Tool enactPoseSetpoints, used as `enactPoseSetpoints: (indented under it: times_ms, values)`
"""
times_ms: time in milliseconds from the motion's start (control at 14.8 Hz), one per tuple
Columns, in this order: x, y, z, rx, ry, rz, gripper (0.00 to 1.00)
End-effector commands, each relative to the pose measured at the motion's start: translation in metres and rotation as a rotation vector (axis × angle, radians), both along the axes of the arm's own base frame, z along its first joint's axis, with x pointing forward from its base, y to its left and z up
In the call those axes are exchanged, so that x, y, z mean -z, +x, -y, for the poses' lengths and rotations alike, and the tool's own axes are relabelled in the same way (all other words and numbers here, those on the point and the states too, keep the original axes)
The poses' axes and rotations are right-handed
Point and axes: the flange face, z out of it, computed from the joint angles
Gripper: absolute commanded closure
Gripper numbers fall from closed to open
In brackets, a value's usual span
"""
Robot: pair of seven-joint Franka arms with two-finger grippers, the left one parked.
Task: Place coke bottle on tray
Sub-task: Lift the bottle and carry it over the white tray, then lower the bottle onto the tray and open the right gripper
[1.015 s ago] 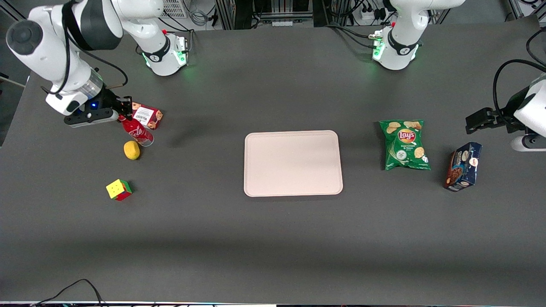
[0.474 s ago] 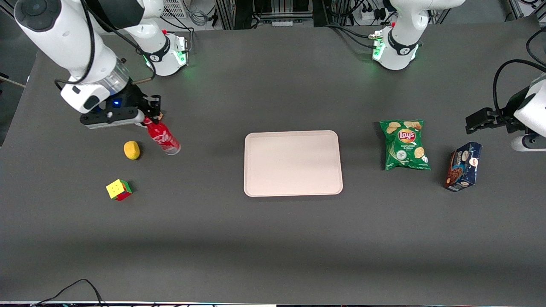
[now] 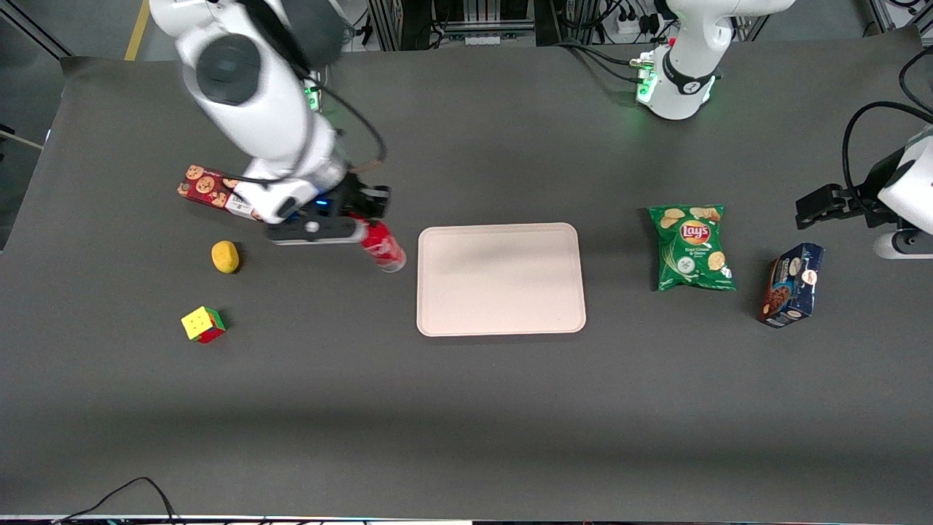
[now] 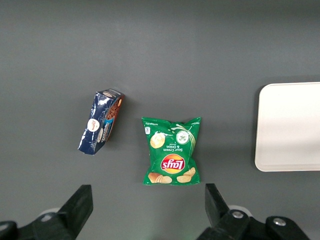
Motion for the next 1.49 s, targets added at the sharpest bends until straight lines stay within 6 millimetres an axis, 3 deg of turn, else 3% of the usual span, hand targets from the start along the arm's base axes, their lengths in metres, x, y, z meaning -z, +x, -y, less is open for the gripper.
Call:
enactPoseSetpoints:
  times_ms: [0, 271, 474, 677, 1421]
  values:
    - [0.052, 0.011, -0.068, 0.060, -0.046, -0.051, 1.00]
    - [0.119, 0.014, -0.096, 0.073, -0.044, -0.095, 1.00]
    - [0.157, 0.021, -0.101, 0.076, -0.058, -0.086, 1.00]
    - [0.173, 0.020, -0.103, 0.081, -0.042, -0.070, 1.00]
    - [0.196, 0.021, -0.095, 0.090, -0.071, -0.071, 1.00]
